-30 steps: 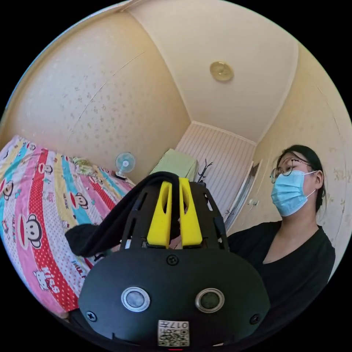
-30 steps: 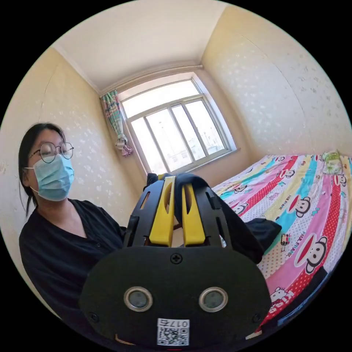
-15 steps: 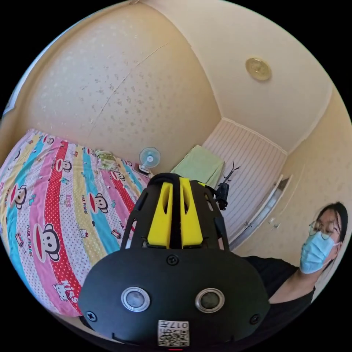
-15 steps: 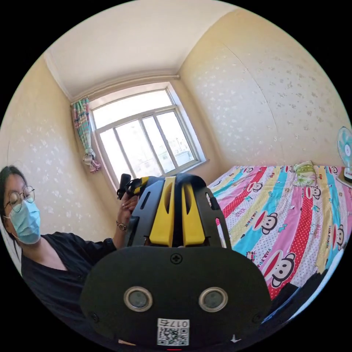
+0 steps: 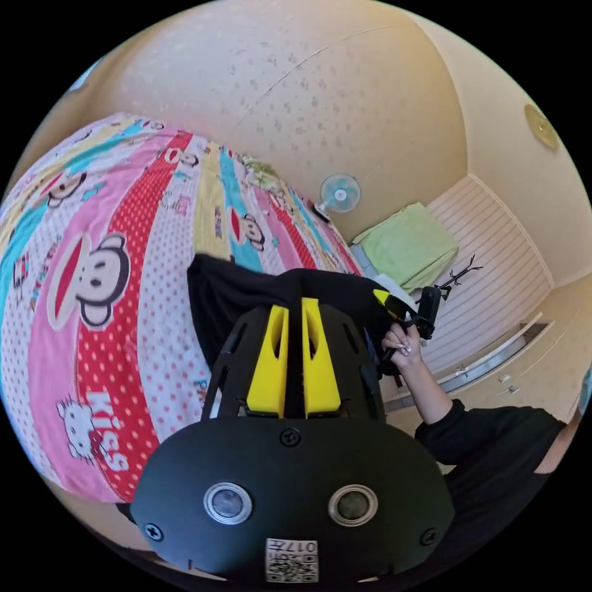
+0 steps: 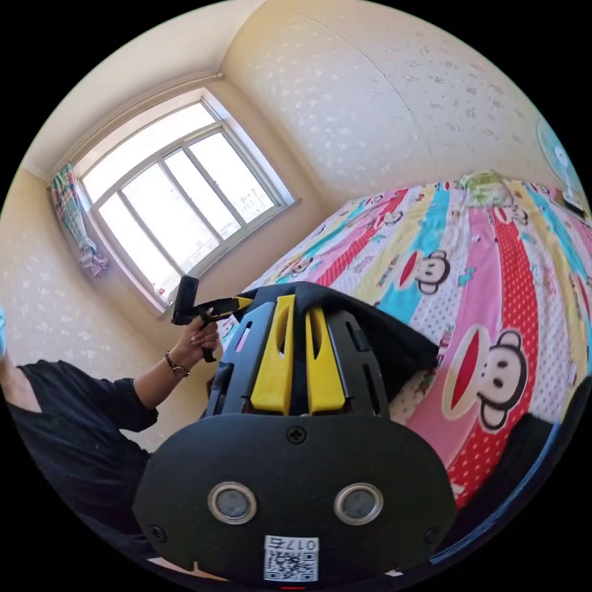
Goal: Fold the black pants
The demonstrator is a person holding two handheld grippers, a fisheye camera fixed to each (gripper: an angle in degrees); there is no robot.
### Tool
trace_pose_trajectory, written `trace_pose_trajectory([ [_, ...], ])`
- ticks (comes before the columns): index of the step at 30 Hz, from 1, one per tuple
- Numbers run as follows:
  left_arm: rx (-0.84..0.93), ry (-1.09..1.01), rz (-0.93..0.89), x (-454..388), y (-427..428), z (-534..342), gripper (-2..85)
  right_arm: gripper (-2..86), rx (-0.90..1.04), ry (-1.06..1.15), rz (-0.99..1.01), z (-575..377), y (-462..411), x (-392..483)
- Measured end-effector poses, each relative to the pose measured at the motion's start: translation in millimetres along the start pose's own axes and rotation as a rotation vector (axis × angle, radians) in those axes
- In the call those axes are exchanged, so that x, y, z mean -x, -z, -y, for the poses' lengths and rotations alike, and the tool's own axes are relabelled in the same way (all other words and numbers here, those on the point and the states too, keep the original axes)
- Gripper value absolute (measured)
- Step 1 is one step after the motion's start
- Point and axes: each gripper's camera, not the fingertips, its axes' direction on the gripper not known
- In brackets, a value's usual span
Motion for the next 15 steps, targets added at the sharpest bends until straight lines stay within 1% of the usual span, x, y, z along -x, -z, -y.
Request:
trace_pose_trajectory([
  [1, 0.054, 0.048, 0.013, 14, -15, -39, 4.1, 0.6, 0.019, -0.015, 0.018, -24, -5, -6],
  [3, 0.112, 0.143, 0.047, 31, -32, -89, 4.8, 0.8, 0.128, -0.126, 0.059, -112, -30, -28],
  [4, 0.109, 0.199, 0.038, 37, -35, -114, 5.0, 0.8, 0.158, -0.162, 0.058, -131, -36, -32],
  [5, 0.095, 0.217, 0.018, 38, -34, -124, 5.1, 1.0, 0.202, -0.243, 0.048, -164, -43, -41],
  [6, 0.088, 0.234, -0.013, 37, -31, -135, 5.3, 1.2, 0.174, -0.291, 0.078, -186, -38, -45],
  [8, 0.128, 0.213, 0.002, 28, -25, -138, 6.6, 1.6, 0.115, -0.342, 0.165, -200, -25, -51],
  [10, 0.204, 0.166, 0.101, 16, -11, -123, 9.8, 2.0, 0.129, -0.364, 0.173, -195, -18, -56],
  [11, 0.2, 0.155, 0.128, 14, -4, -117, 10.9, 2.4, 0.166, -0.361, 0.153, -182, -17, -60],
  [12, 0.159, 0.138, 0.155, 11, 13, -104, 13.1, 2.9, 0.198, -0.337, 0.121, -165, -14, -62],
  [13, 0.094, 0.129, 0.148, 11, 33, -89, 14.2, 3.2, 0.209, -0.321, 0.097, -156, -13, -62],
  [15, 0.004, 0.126, 0.114, 16, 55, -62, 15.6, 4.4, 0.212, -0.219, -0.007, -115, -10, -59],
])
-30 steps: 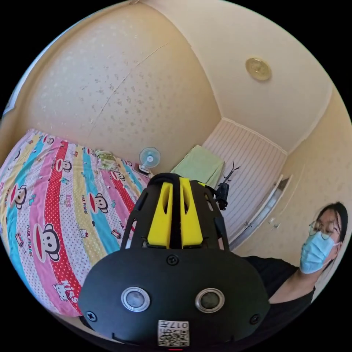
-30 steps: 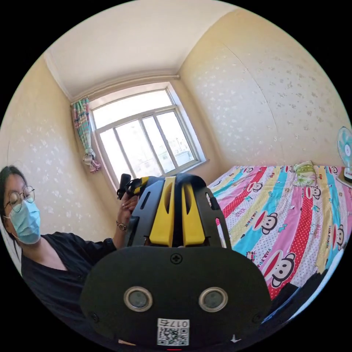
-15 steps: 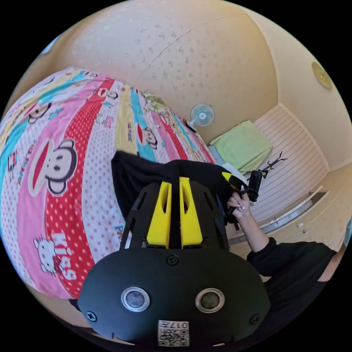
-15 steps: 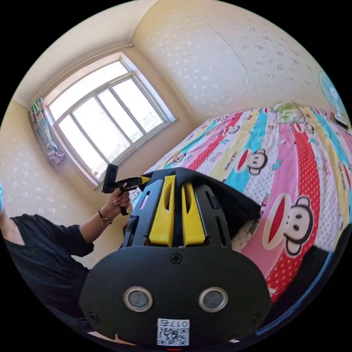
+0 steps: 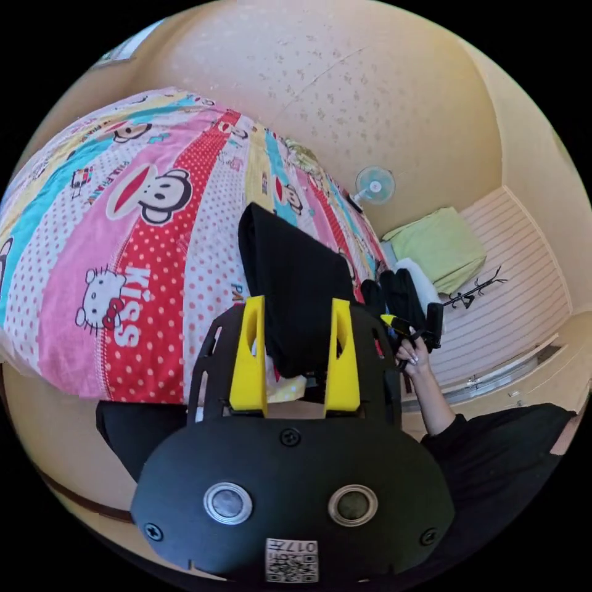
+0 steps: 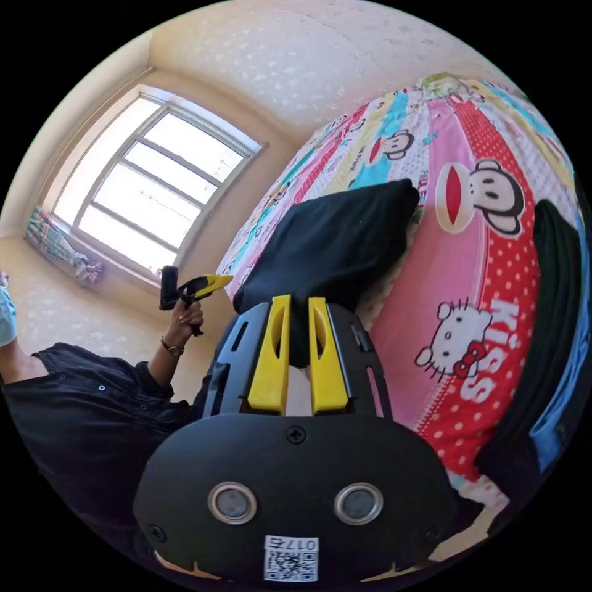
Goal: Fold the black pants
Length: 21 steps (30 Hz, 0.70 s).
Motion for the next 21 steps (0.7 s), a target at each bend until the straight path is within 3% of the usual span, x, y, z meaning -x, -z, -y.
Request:
trace_pose_trajectory([
  [5, 0.093, 0.107, -0.06, 31, -24, 73, 18.7, 8.0, -0.039, -0.021, -0.004, 56, -8, -4],
  [8, 0.18, 0.201, -0.006, 50, -54, 88, 18.6, 8.2, 0.079, -0.2, 0.049, 65, -14, -17],
  [11, 0.337, 0.25, 0.032, 57, -89, 73, 16.4, 6.0, 0.137, -0.203, -0.025, 53, -6, -19],
  [15, 0.306, 0.289, 0.022, 38, -75, 43, 14.0, 5.2, -0.064, -0.068, -0.256, 44, 35, 1],
  [18, 0.284, 0.325, -0.041, 39, -59, 41, 15.8, 10.8, -0.173, -0.089, -0.224, 55, 48, -10],
  [21, 0.261, 0.286, -0.014, 37, -40, 54, 16.1, 15.4, -0.114, -0.179, -0.173, 68, 18, -47],
])
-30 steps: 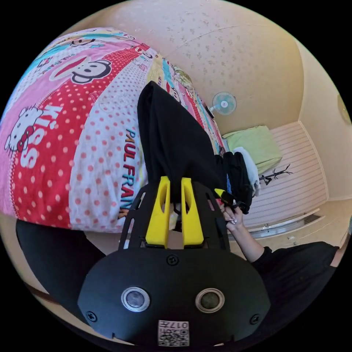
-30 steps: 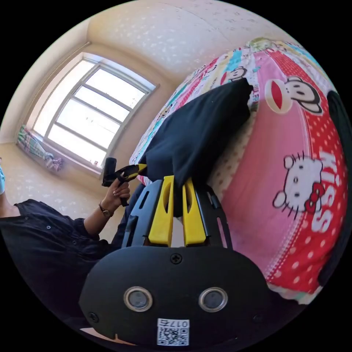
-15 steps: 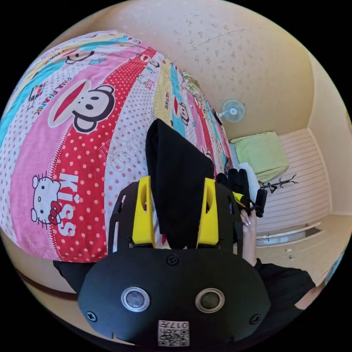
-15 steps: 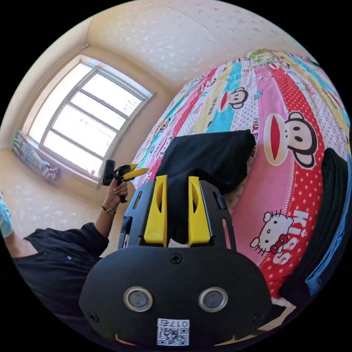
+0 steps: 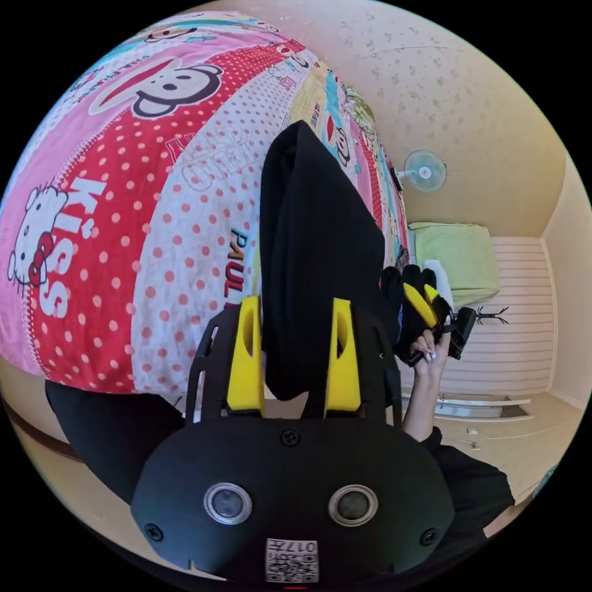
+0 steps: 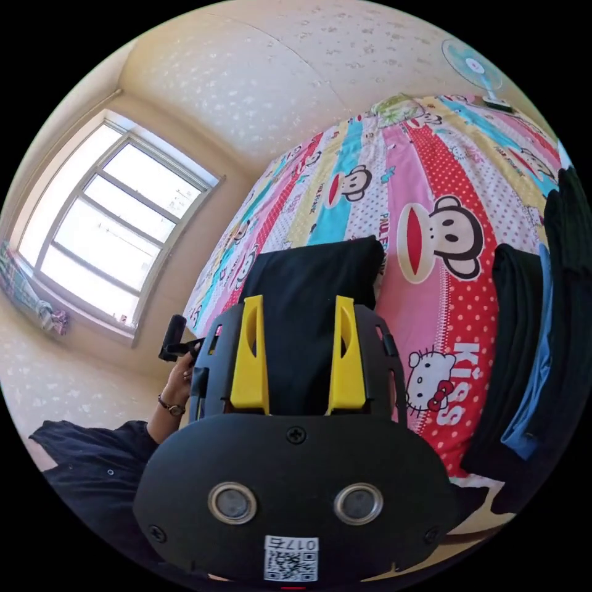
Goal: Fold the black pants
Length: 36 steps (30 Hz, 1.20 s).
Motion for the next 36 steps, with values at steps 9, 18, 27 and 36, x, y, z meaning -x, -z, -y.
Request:
trace_pose_trajectory([
  [9, 0.053, -0.074, 0.033, -8, 2, 10, 16.6, 17.8, -0.037, -0.03, 0.063, -89, -61, -63],
  [18, -0.046, -0.021, -0.005, -20, 39, -26, 7.9, 11.5, 0.078, -0.082, 0.245, -89, -42, -94],
  [27, 0.009, -0.105, -0.124, -32, 154, -103, 7.7, 9.7, 0.098, 0.048, 0.716, -121, 25, -46],
  [36, -0.47, -0.139, -0.048, -15, 389, -130, 8.0, 9.2, 0.234, 0.377, 0.928, -29, -36, 129],
])
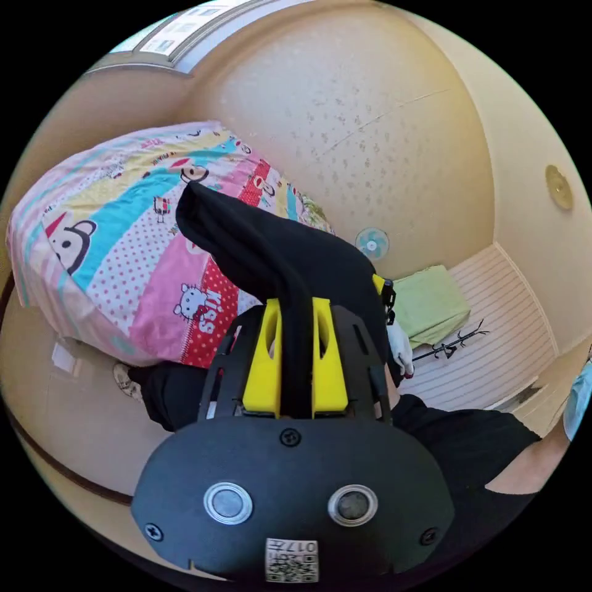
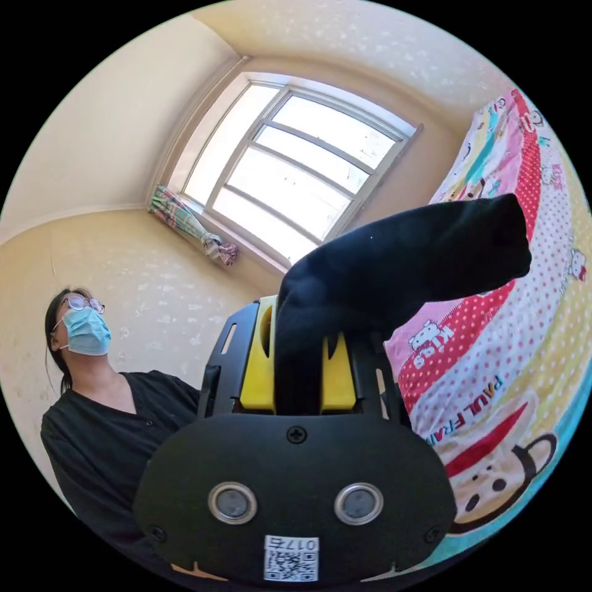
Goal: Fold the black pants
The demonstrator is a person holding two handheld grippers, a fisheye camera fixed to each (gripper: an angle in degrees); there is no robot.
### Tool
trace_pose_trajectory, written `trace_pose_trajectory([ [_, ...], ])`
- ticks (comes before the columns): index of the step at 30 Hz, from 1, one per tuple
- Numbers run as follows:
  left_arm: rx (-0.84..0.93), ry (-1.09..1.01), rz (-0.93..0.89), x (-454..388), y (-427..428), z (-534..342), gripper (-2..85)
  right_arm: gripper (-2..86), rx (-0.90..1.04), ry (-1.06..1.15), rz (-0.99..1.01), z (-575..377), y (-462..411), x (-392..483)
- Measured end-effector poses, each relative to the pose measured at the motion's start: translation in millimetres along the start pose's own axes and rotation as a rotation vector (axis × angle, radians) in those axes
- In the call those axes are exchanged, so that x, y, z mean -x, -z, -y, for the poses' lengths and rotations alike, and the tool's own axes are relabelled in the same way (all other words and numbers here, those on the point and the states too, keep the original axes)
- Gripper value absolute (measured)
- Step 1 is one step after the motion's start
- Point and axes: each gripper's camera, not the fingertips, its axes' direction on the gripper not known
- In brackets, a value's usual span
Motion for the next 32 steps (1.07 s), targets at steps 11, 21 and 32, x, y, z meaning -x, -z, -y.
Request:
trace_pose_trajectory([
  [11, -0.189, 0.38, 0.521, 182, 153, 43, 10.1, 7.2, 0.291, -0.004, -0.362, 98, -169, -80],
  [21, 0.422, 0.804, 0.281, 329, 53, -202, 8.5, 1.1, 0.183, -0.389, -0.45, -198, 76, -74],
  [32, 0.376, -0.027, 0.238, 88, -35, -10, 3.9, 5.1, -0.346, -0.328, -0.959, -226, 205, 100],
])
